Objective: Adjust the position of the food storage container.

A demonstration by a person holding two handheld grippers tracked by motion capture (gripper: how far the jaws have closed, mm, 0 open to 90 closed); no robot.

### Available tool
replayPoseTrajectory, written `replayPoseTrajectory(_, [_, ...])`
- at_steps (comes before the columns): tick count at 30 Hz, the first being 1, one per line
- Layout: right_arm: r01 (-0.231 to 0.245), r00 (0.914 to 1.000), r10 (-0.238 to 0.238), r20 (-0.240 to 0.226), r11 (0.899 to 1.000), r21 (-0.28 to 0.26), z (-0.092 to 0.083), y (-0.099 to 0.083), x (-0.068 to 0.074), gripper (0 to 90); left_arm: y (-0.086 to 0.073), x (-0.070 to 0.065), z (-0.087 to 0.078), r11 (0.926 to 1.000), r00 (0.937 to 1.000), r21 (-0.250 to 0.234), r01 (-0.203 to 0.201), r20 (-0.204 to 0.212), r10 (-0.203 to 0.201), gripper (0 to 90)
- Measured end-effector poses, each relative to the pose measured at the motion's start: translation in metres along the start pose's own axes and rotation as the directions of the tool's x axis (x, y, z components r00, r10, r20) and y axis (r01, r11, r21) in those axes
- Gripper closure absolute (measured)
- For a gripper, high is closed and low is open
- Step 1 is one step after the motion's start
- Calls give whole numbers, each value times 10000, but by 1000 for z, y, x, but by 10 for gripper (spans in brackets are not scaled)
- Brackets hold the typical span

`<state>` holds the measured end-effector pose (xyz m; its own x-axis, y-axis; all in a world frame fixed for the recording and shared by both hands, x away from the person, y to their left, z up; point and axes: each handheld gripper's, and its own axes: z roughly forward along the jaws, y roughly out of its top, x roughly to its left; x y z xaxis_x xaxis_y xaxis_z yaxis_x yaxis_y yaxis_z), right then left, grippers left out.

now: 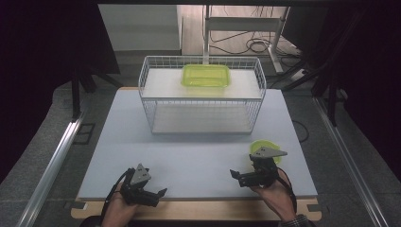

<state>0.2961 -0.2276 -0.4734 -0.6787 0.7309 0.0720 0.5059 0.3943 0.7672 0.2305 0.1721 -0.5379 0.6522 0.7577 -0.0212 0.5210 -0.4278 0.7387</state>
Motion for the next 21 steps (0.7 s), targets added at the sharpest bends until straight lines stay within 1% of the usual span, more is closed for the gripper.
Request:
replayPoseTrajectory(1, [-62,9997,65,227,9999,-117,-5,3,-4,100,0,0,0,10000,10000,-4,-4,5,4,26])
replayPoseTrajectory(2, [-62,9997,65,227,9999,-117,-5,3,-4,100,0,0,0,10000,10000,4,-11,11,11,26])
replayPoseTrajectory(4, [-220,9990,230,373,9994,-266,-10,5,-9,193,0,0,0,10000,10000,35,-39,-12,39,25])
replayPoseTrajectory(5, [-270,9980,288,556,9991,-332,-13,6,-12,236,0,0,0,10000,10000,18,-29,-8,29,25])
replayPoseTrajectory(6, [-318,9966,347,746,9987,-403,-16,7,-15,302,0,0,0,10000,10000,17,-20,-3,20,25])
replayPoseTrajectory(7, [-347,9959,385,818,9983,-473,-19,7,-19,366,0,0,0,10000,10000,22,-22,-7,22,25])
replayPoseTrajectory(10, [-655,9930,694,956,9969,-433,-24,7,-33,530,0,0,0,10000,10000,30,-31,-18,31,26])
replayPoseTrajectory(11, [-736,9920,772,998,9965,-393,-26,6,-37,566,0,0,1,10000,10000,36,-36,-24,36,25])
replayPoseTrajectory(12, [-757,9901,801,1154,9962,-422,-27,6,-41,611,0,0,1,10000,10000,50,-45,-28,46,26])
replayPoseTrajectory(13, [-828,9855,880,1450,9957,-415,-31,4,-50,695,0,0,1,10000,10000,51,-53,-27,53,26])
replayPoseTrajectory(14, [-828,9855,880,1450,9957,-415,-31,4,-50,695,0,0,1,10000,10000,57,-64,-18,64,26])
replayPoseTrajectory(16, [-883,9818,946,1649,9951,-454,-35,3,-58,769,0,0,1,10000,10000,76,-31,-19,31,26])
replayPoseTrajectory(18, [-956,9775,1029,1842,9943,-482,-39,3,-66,824,0,0,1,9999,10000,95,-58,-22,58,26])
replayPoseTrajectory(19, [-1057,9699,1134,2154,9933,-470,-41,2,-74,869,0,-1,1,9999,10000,115,-68,-22,68,26])
replayPoseTrajectory(20, [-1057,9699,1134,2154,9933,-470,-41,2,-74,869,0,-1,1,9999,10000,143,-88,-22,88,26])
replayPoseTrajectory(21, [-1274,9636,1357,2303,9905,-510,-43,0,-83,888,0,-1,2,9998,10000,161,-88,-19,88,26])
